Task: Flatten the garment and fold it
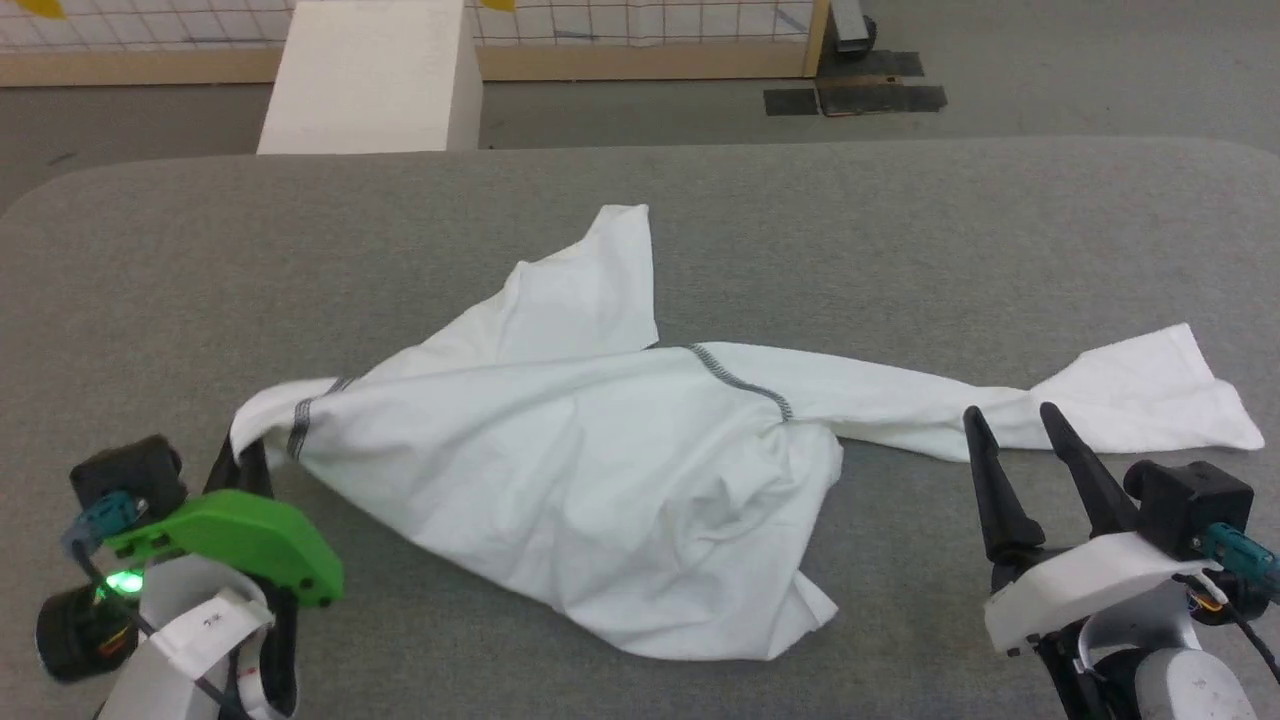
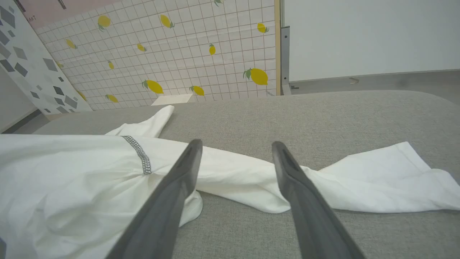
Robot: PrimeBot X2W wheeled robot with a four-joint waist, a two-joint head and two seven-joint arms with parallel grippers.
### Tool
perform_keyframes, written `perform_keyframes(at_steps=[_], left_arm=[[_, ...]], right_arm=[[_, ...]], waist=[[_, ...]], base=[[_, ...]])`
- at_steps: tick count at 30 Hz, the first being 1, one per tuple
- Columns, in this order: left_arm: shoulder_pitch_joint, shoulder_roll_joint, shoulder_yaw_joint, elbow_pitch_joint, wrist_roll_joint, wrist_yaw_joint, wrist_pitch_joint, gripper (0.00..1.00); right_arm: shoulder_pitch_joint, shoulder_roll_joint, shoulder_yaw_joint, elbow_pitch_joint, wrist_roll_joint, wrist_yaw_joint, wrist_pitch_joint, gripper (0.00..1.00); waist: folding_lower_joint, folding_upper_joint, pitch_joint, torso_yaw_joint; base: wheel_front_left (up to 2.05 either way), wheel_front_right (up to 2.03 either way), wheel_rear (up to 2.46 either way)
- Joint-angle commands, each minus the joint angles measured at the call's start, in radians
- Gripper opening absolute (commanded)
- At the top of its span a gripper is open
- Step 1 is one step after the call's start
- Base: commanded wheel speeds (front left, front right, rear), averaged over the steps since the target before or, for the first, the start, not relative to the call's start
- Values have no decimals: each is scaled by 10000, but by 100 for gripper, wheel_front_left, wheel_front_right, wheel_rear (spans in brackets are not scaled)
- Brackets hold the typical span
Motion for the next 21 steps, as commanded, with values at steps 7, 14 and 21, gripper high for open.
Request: perform_keyframes(at_steps=[7, 14, 21], left_arm=[[1176, -197, 80, 774, -1191, -317, 974, 100], [1379, -882, 70, 1765, -1469, -937, -420, 100], [814, -1366, 284, 2173, -944, -1673, -3205, 100]], right_arm=[[-395, 5, 126, 221, -360, -13, 519, 100], [-1280, 5, -211, 1029, -1575, -13, 1360, 100], [-2303, -3, -780, 2704, -2580, -13, 3409, 100]], waist=[[0, 0, 101, 691], [0, 0, 167, 1306], [0, 0, 343, 2095]], base=[[0, 0, 0], [0, 0, 0], [0, 0, 0]])
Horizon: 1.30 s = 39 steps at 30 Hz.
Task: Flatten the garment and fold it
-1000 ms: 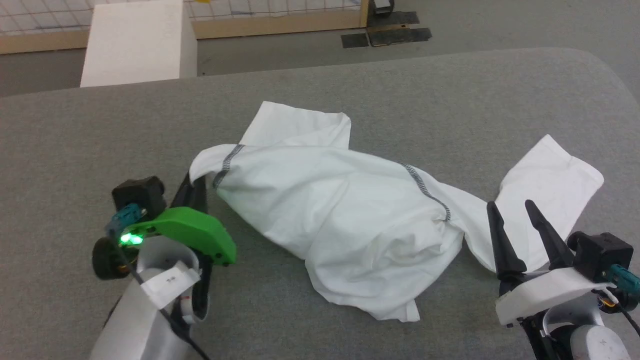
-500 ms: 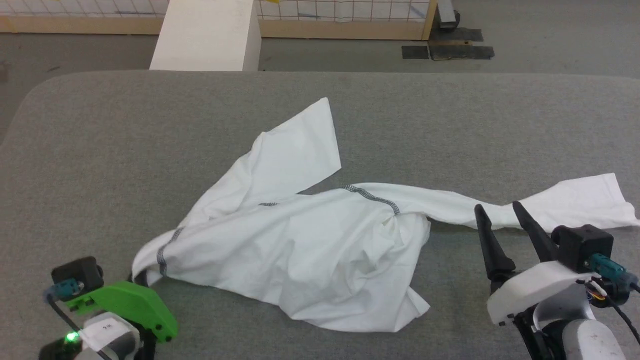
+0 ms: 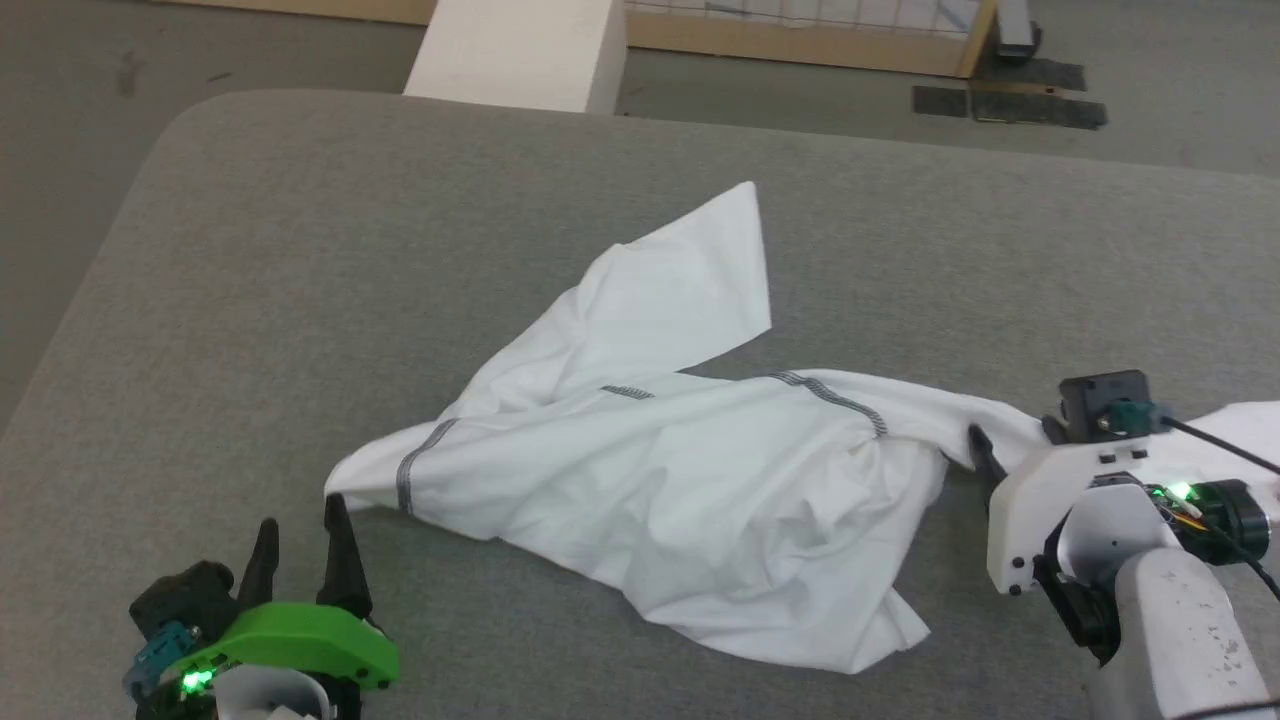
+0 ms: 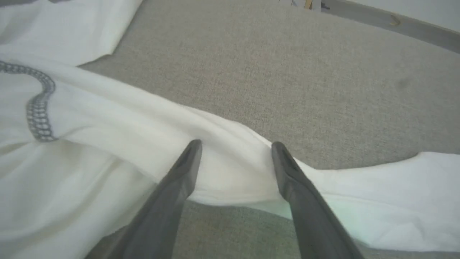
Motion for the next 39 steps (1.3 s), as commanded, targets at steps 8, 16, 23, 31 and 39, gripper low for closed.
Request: perform_keyframes(at_steps=[8, 16, 23, 31, 39], left_arm=[[-714, -708, 651, -218, 1177, -579, -405, 100], [-613, -1327, 1368, -593, 2121, -1174, -409, 100], [-514, -1505, 1614, -425, 2544, -1409, -410, 100], [-473, -1571, 1538, -151, 2698, -1538, -411, 100], [-720, -1525, 1380, 238, 2635, -1710, -322, 100]], right_arm=[[-650, -155, -84, 1464, -520, -15, 2557, 100], [-603, -365, -116, 1035, -70, -15, 2388, 0], [-151, -102, -2640, -463, -44, -15, 952, 0], [1126, -2, -5489, -1182, -245, -15, 508, 0], [1630, 3, -5569, -328, 602, -15, -388, 35]], waist=[[0, 0, 439, 859], [0, 0, 475, 676], [0, 0, 12, 96], [0, 0, -329, -639], [0, 0, -438, -1339]], base=[[0, 0, 0], [0, 0, 0], [0, 0, 0], [0, 0, 0], [0, 0, 0]])
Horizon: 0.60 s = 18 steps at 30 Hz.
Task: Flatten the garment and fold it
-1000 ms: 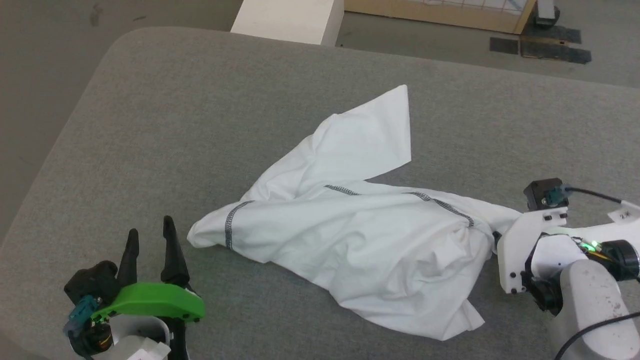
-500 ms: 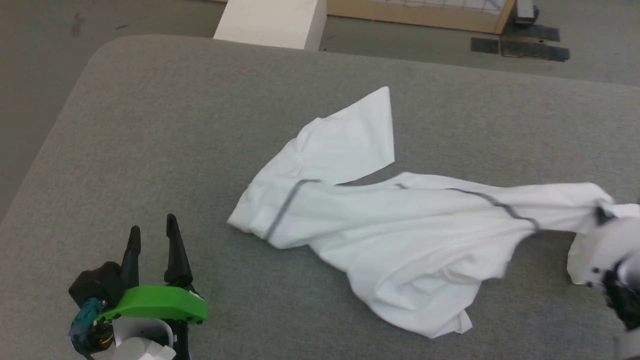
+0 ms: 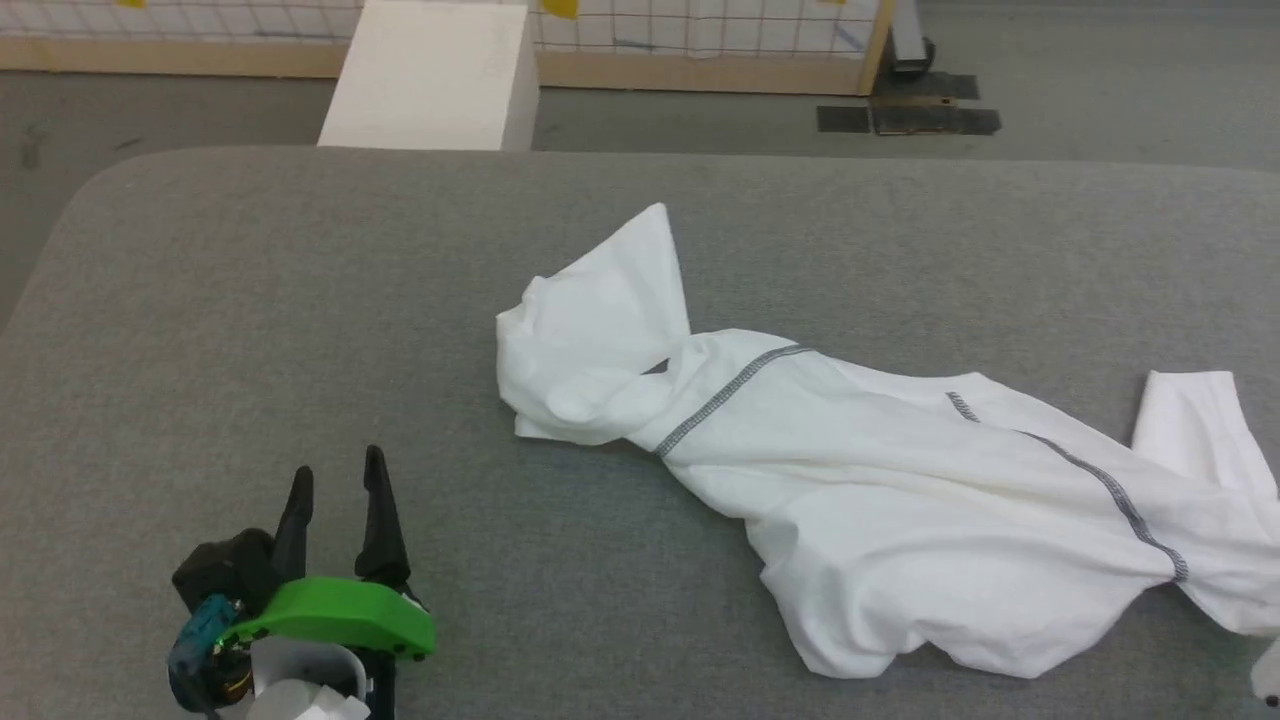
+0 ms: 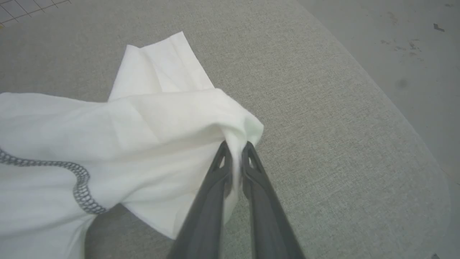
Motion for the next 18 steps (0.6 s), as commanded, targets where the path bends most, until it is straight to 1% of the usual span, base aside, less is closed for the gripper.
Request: perform_keyframes(at_steps=[1, 4, 7, 10, 14, 15, 18], left_arm=[[-247, 13, -57, 81, 26, -77, 86, 100], [-495, -10, -204, 211, -99, -41, 349, 100], [-976, -34, -398, 392, -245, 72, 860, 100], [-1587, -48, -598, 688, -367, 199, 1555, 100], [-2532, -34, -775, 1491, -395, 624, 2942, 100], [-2836, 14, -810, 1808, -383, 806, 3505, 100], [-3435, 238, -873, 2521, -253, 1269, 4709, 100]], right_arm=[[36, 5, 187, 29, 249, -17, -377, 100], [106, 5, 808, -61, 530, -17, -1262, 100], [175, 5, 1738, -332, 890, -17, -2091, 100], [216, 6, 2428, -573, 1085, -17, -2522, 100], [154, 6, 3156, -852, 1304, -17, -2720, 100], [111, 6, 3369, -947, 1352, -17, -2738, 100], [35, 6, 3740, -1173, 1438, -17, -2679, 100]], waist=[[0, 0, -74, -344], [0, 0, -25, -591], [0, 0, 99, -845], [0, 0, 250, -1066], [0, 0, 473, -1347], [0, 0, 556, -1457], [0, 0, 730, -1669]], base=[[0, 0, 0], [0, 0, 0], [0, 0, 0], [0, 0, 0], [0, 0, 0], [0, 0, 0], [0, 0, 0]])
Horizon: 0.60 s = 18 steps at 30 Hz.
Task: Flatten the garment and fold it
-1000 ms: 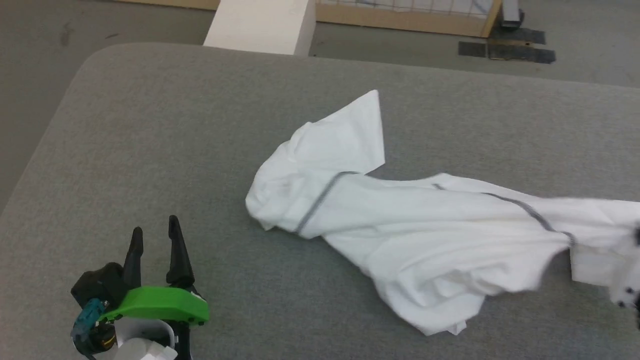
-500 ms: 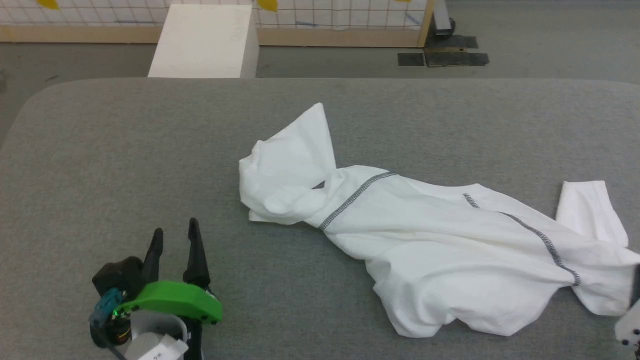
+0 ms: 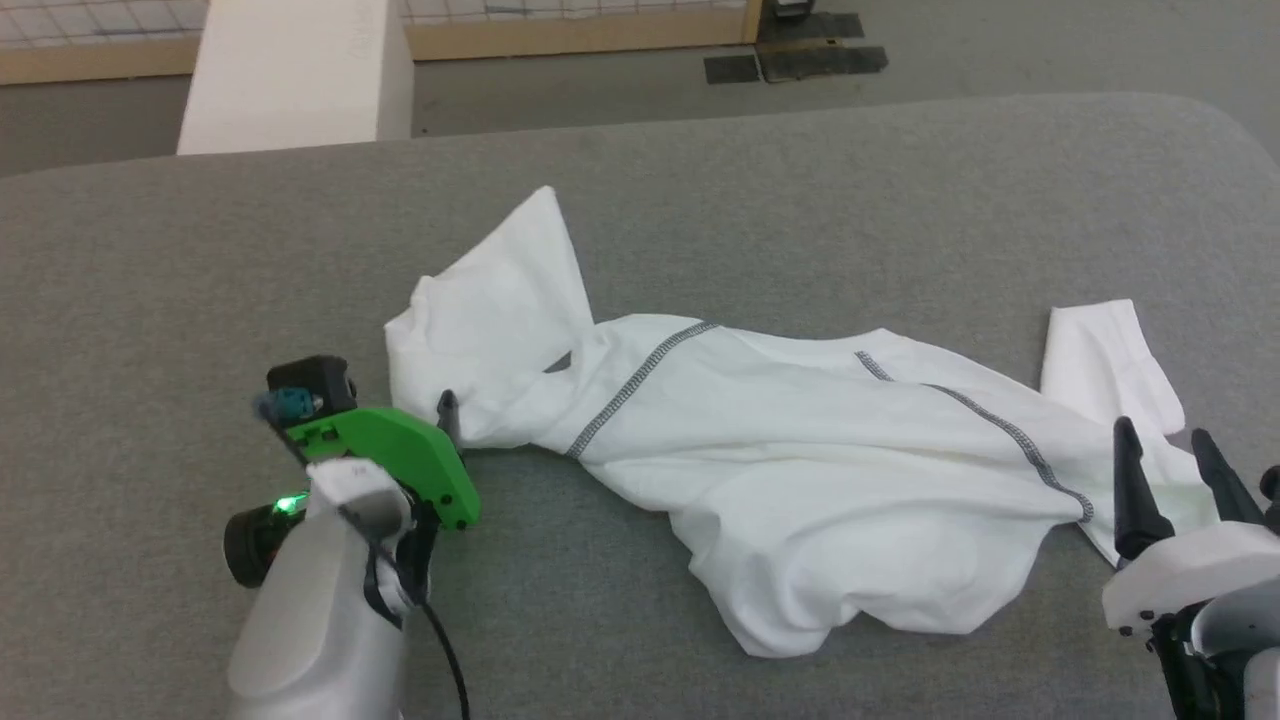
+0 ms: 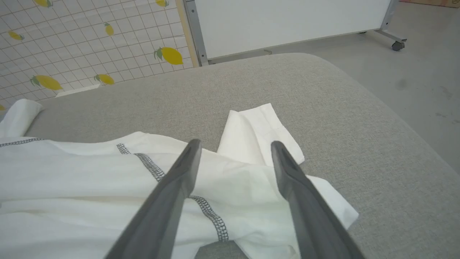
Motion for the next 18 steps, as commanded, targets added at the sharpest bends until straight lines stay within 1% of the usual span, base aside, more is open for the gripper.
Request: perform_keyframes(at_steps=[1, 3, 6, 7, 8, 9, 10, 11, 14, 18], left_arm=[[-326, 208, -20, 238, 99, 199, 391, 100], [-631, 403, -115, 661, 216, 417, 1159, 100], [-793, 508, -294, 1054, 181, 404, 2177, 100], [-805, 527, -342, 1098, 118, 318, 2455, 44], [-813, 547, -353, 1045, 77, 245, 2496, 3], [-828, 593, -328, 891, 70, 182, 2291, 0], [-835, 618, -250, 700, 63, 164, 1908, 0], [-842, 633, -146, 509, 67, 181, 1442, 0], [-811, 719, 142, -101, 211, 195, -391, 0], [-646, 892, 368, -752, 467, 244, -2147, 0]], right_arm=[[-87, 2, 140, -124, 91, -15, -25, 100], [-106, 2, 378, -193, 152, -15, -39, 100], [-101, 2, 579, -208, 275, -15, -86, 100], [-81, 2, 636, -202, 294, -15, -96, 100], [-65, 2, 668, -196, 314, -15, -103, 100], [-42, 2, 689, -185, 338, -15, -114, 100], [-14, 2, 710, -177, 355, -15, -104, 100], [5, 3, 707, -178, 368, -15, -97, 100], [67, 3, 704, -210, 357, -15, -71, 100], [124, 3, 654, -308, 242, -15, -8, 100]], waist=[[0, -1, 286, -315], [0, -1, 390, -452], [0, -1, 438, -554], [0, -1, 434, -573], [0, -1, 430, -578], [0, -1, 414, -562], [0, -1, 391, -519], [0, -1, 359, -469], [0, -1, 189, -218], [0, -1, -118, 249]], base=[[0, 0, 0], [0, 0, 0], [0, 0, 0], [0, 0, 0], [0, 0, 0], [0, 0, 0], [0, 0, 0], [0, 0, 0], [0, 0, 0], [0, 0, 0]])
